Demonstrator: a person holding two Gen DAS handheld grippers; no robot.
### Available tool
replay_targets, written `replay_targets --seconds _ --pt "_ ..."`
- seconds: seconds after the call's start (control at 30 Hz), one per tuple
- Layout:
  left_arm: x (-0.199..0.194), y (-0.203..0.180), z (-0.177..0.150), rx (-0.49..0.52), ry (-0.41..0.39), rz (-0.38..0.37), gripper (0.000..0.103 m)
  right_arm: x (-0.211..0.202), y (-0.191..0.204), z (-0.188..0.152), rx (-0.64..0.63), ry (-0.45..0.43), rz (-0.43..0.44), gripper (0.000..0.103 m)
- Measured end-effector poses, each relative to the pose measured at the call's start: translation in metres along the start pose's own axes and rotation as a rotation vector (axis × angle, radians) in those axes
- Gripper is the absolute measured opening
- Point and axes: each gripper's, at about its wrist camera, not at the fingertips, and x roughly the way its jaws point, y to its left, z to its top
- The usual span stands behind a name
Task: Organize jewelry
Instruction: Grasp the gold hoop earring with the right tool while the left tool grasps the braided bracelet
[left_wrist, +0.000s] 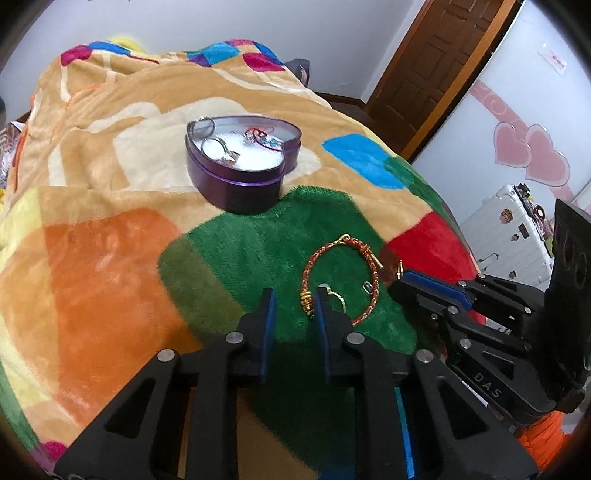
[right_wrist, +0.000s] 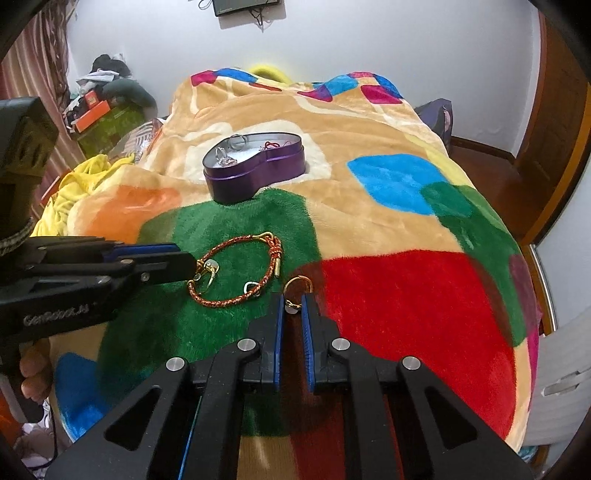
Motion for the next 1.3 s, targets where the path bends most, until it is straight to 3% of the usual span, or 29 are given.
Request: replay_targets --seconds 0.13,0.3,0.43,0.73,1.0,1.13,1.17,1.3 --pt "0.005 0.001 0.003 -0.005 0.014 -0.008 0.017 0.0 -0.002 -0.001 0.008 -0.003 0.0 0.009" --pt "0.008 0.002 0.005 -0.015 0.014 -0.019 0.002 -0.002 -0.002 -0.001 0.014 -0.012 0.004 0.009" --pt "0.004 -0.005 0.004 0.017 -0.007 0.012 0.0 -0.006 -0.002 -0.001 0.015 -0.024 0.005 0.009" --pt "-0.022 -0.009 0.005 0.033 -0.078 0.031 0.0 -0.018 -0.005 0.002 0.024 -0.055 -0.003 0.009" --pt "-0.011 -0.011 0.002 0.032 -0.006 0.0 0.005 -0.019 -0.003 0.003 0.027 -0.059 0.0 0.009" --pt "0.001 -0.012 -0.002 0.011 0.042 -0.013 0.013 -0.018 -0.003 0.002 0.027 -0.052 0.004 0.009" --pt "0.004 -0.012 -0.004 0.005 0.046 -0.012 0.018 -0.018 -0.003 0.002 0.026 -0.05 0.004 0.009" --pt "0.002 -0.011 -0.006 -0.009 0.033 -0.01 0.018 -0.018 -0.004 0.002 0.024 -0.049 0.003 0.009"
